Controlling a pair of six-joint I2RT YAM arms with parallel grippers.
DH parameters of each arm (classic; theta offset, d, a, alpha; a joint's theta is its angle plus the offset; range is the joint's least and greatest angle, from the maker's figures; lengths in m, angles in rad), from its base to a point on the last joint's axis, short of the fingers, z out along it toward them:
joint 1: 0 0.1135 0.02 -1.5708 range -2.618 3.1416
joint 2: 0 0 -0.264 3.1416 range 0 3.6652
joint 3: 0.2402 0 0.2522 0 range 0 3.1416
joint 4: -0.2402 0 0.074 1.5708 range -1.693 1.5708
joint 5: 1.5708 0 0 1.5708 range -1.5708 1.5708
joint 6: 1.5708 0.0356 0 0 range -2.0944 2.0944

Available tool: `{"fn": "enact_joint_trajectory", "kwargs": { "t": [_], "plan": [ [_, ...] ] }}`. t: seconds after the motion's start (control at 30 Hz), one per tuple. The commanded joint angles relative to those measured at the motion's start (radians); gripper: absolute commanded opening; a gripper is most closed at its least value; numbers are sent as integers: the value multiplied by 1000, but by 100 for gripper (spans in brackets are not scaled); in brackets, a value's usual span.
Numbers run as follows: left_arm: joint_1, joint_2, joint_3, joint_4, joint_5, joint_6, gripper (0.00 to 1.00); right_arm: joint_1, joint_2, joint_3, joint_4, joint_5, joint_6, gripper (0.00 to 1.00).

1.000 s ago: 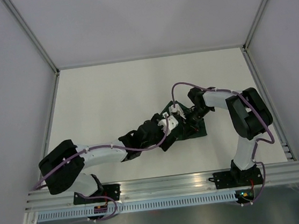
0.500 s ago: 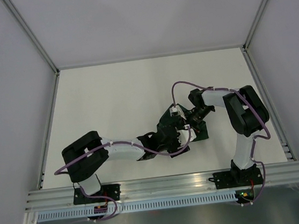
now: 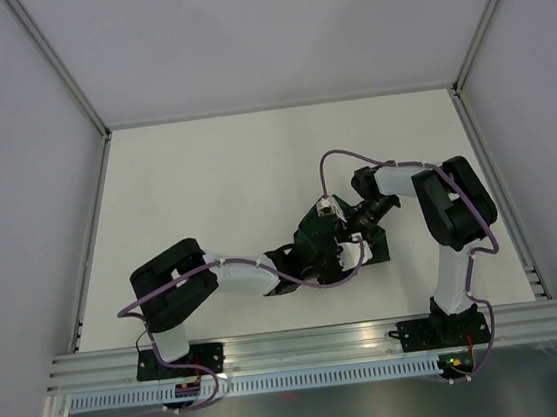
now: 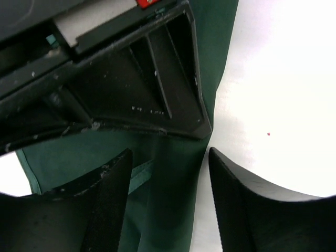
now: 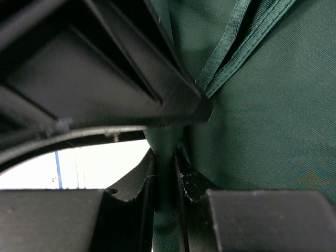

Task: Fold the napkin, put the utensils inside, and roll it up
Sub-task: Roll the napkin with the utensil

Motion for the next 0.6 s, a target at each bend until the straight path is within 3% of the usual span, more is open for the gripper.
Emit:
{"fn": "enact_joint_trajectory", "kwargs": {
  "t": [0.0,0.2,0.3,0.43,0.57],
  "plan": [
    [-7,45,29,-37,46,22,64,-1,63,-20,96,166,-61,14],
    [-4,89,78,-123,76,-4,23,-1,67,-12,96,169,-57,14],
    [5,116,103,-157,129,-16,11,-1,63,-11,96,169,-54,14],
    [16,132,123,-199,178,-37,5,-2,57,-6,93,169,-46,20],
    [44,139,123,-218,252,-59,2,-11,31,7,68,153,-43,42]
  ]
}}
